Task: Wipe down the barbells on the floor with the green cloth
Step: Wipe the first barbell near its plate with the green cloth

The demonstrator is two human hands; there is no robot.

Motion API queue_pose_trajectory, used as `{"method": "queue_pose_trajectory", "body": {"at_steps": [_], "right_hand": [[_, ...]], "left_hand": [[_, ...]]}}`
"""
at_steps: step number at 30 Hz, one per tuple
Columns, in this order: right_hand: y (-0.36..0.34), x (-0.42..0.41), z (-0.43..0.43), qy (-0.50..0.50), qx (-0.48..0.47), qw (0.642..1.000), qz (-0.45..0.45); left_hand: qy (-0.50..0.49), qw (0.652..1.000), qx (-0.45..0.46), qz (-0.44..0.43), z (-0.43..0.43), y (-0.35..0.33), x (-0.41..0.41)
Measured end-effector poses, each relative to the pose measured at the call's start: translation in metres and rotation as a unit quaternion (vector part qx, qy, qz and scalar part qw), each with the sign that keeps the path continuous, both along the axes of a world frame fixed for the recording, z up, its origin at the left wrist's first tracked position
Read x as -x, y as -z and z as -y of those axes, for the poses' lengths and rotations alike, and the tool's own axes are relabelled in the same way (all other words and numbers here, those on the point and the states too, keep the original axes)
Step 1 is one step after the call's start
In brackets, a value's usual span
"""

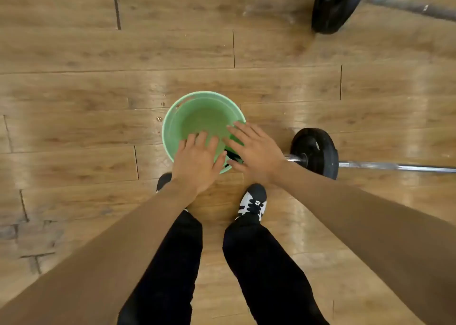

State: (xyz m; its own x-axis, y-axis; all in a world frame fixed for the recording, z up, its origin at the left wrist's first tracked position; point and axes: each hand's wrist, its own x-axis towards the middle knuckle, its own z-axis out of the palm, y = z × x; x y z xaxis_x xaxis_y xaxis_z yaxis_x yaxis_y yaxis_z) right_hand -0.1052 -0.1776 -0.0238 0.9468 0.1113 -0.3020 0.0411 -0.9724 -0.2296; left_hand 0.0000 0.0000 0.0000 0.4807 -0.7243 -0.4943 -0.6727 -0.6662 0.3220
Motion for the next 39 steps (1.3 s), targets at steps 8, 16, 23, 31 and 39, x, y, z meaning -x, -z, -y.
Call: {"method": "queue_pose_trajectory", "body": {"at_steps": [8, 16, 23, 31, 39], "right_hand": [[0.057, 0.009, 0.021, -0.120, 0.050, 0.989, 0.070], [0.079, 0.006, 0.019, -0.114, 0.058, 0.977, 0.171], [0.053, -0.001, 0.005, 0.013, -0.009, 0.980, 0.198], [-0.063, -0.006, 0.020, 0.214, 0.025, 0.954, 0.208], [-0.191, 0.017, 0.037, 0.339, 0.068, 0.924, 0.162]], "left_hand": [[0.064, 0.996, 0.003, 0.060, -0.014, 0.078, 0.016], [0.061, 0.994, 0.014, 0.088, -0.015, 0.087, 0.019], [0.074, 0.995, 0.013, 0.072, -0.017, 0.062, 0.009], [0.094, 0.991, 0.044, 0.090, 0.010, -0.039, -0.025], [0.104, 0.988, 0.069, 0.095, 0.044, -0.151, -0.033]]}}
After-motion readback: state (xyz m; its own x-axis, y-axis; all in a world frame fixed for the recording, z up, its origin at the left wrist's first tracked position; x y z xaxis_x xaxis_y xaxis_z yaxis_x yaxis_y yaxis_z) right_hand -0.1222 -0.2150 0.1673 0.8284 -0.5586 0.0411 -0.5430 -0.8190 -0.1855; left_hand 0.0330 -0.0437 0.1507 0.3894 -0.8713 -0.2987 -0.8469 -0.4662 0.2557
